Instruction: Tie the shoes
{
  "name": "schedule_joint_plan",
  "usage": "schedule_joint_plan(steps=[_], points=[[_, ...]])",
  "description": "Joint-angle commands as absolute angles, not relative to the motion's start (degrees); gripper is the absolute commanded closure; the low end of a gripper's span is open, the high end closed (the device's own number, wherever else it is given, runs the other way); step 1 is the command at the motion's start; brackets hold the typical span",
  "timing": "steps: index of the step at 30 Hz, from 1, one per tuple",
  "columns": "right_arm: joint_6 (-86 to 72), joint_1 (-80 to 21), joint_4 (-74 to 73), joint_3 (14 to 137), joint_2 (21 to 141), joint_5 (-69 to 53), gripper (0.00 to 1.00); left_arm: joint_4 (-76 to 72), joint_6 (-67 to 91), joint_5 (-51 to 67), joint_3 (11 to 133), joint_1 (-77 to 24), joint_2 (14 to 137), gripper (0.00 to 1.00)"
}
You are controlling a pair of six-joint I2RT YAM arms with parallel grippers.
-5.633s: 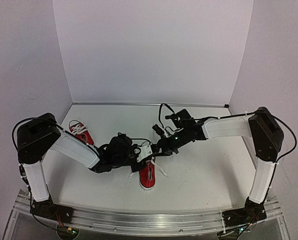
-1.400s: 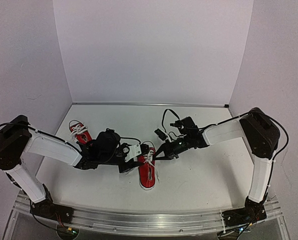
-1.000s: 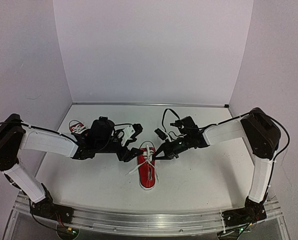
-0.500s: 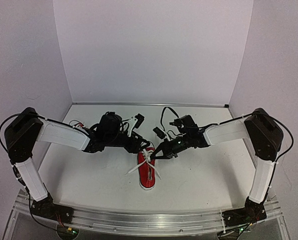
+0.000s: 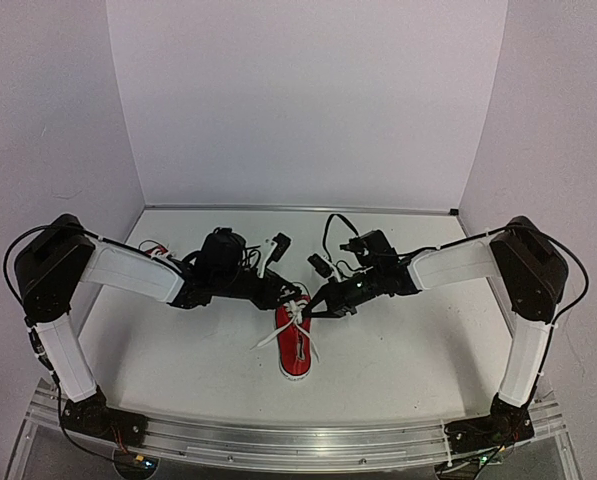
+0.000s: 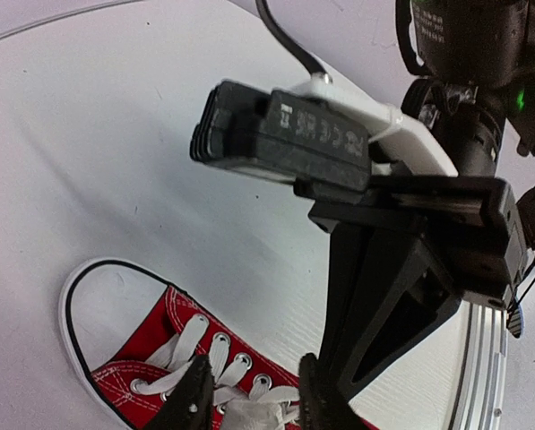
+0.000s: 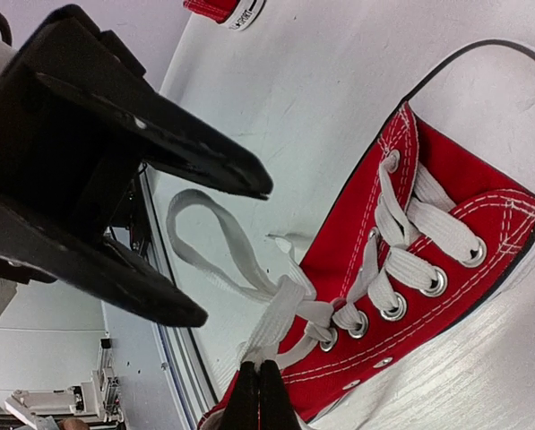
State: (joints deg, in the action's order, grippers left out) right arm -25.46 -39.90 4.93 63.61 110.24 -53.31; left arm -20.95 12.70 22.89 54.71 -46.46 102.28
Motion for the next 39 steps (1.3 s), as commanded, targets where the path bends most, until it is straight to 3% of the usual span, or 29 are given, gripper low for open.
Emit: schedule_joint_plan(steps=[1,4,6,11,13,39], points=[[-25.47,-40.18,4.77,63.04,107.91,-52.25,1.00,-23.57,13.88,24.93,53.23,-46.50,100.07,0.63],[-25.49,-40.16,4.75,63.17,108.04,-52.23,1.00,-23.93,14.05,24.84,52.96,-46.49,100.15,0.61],[-25.57,-40.15,4.67,63.19,107.95,-52.09,1.00,-24.19,14.15,25.39,53.05,-46.49,100.34,0.65],[-25.54,-40.05,4.22,62.76,107.50,-51.02,1.00,-25.71,14.86,23.66,51.86,-46.49,99.84,0.94],[-25.47,-39.81,3.62,62.18,107.15,-50.23,1.00,-25.14,15.38,21.78,51.36,-46.49,99.53,1.00],[-24.86,-35.14,0.00,52.33,99.94,-43.79,1.00,-25.15,18.37,6.76,45.03,-45.12,96.44,1.00]])
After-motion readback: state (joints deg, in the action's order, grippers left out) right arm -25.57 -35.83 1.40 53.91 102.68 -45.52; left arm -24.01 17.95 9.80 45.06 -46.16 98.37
